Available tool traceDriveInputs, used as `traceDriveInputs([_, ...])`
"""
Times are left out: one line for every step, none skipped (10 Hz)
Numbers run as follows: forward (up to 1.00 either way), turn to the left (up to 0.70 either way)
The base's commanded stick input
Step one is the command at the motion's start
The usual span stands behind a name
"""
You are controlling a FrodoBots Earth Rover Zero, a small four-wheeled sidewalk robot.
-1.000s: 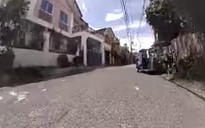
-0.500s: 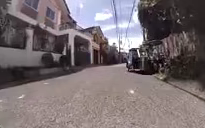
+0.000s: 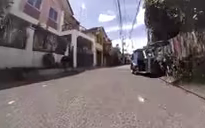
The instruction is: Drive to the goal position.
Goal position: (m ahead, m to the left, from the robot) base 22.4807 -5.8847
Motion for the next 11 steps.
traceDriveInputs([0.70, -0.11])
traceDriveInputs([0.70, -0.27])
traceDriveInputs([0.70, -0.27])
traceDriveInputs([0.70, -0.13])
traceDriveInputs([0.70, 0.05])
traceDriveInputs([0.70, 0.08])
traceDriveInputs([0.70, 0.08])
traceDriveInputs([0.70, 0.08])
traceDriveInputs([0.70, 0.08])
traceDriveInputs([0.70, 0.08])
traceDriveInputs([0.70, 0.08])
